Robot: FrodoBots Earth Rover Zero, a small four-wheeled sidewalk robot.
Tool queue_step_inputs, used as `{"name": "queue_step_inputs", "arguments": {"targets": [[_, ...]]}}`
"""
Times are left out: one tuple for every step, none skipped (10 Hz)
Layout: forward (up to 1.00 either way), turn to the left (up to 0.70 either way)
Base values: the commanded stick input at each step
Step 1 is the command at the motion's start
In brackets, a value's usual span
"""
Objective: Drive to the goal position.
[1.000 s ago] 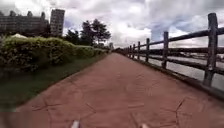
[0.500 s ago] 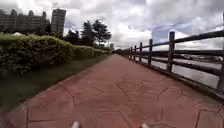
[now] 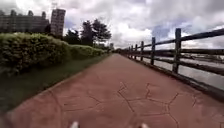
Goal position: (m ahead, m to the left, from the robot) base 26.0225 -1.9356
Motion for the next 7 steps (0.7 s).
{"name": "queue_step_inputs", "arguments": {"targets": [[0.7,0.0],[0.7,0.0],[0.7,0.0],[0.7,0.0],[0.7,0.0],[0.7,0.0],[0.7,0.0]]}}
